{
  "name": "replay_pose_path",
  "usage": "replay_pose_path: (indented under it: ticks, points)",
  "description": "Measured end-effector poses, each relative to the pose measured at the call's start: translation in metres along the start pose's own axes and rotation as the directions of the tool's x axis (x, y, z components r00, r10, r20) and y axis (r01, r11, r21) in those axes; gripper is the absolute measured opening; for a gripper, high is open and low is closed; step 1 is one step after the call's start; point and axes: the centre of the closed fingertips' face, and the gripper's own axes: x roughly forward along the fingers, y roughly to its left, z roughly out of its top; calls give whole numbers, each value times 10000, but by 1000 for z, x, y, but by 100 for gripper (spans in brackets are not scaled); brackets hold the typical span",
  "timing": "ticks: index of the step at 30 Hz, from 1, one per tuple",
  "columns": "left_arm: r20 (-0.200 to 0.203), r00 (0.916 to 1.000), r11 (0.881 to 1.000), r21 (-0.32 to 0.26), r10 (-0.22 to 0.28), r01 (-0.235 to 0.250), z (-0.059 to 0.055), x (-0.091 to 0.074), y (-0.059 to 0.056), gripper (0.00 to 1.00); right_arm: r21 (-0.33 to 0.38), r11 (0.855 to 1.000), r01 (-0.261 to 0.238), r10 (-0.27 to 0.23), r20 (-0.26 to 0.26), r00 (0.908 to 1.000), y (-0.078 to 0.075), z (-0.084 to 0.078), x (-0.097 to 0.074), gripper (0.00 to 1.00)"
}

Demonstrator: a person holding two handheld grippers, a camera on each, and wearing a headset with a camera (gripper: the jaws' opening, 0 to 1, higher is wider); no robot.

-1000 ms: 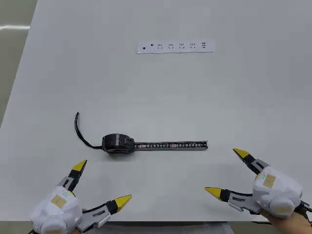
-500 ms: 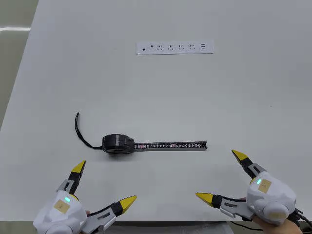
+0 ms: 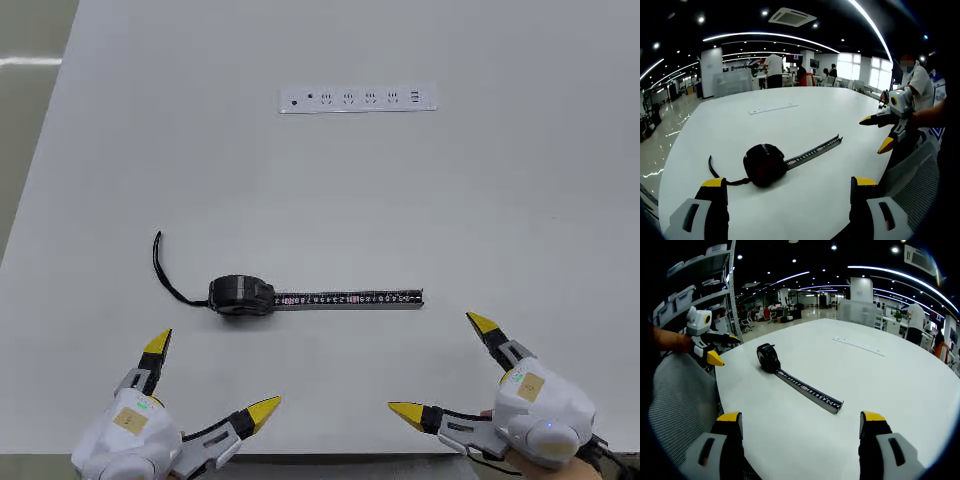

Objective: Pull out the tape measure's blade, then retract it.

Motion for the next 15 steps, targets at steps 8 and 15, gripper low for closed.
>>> replay_pose_path:
  ticks: [8, 15]
  points:
    - [-70, 9999, 9999, 51, 126, -125, 3, 1, -4, 100, -62, 9999, -95, 94, -62, 9999, 2, 1, 0, 99]
    - [-197, 9997, 9999, 76, 142, -140, 5, 3, -10, 100, -84, 9999, -136, 135, -83, 9999, 0, 0, -1, 98]
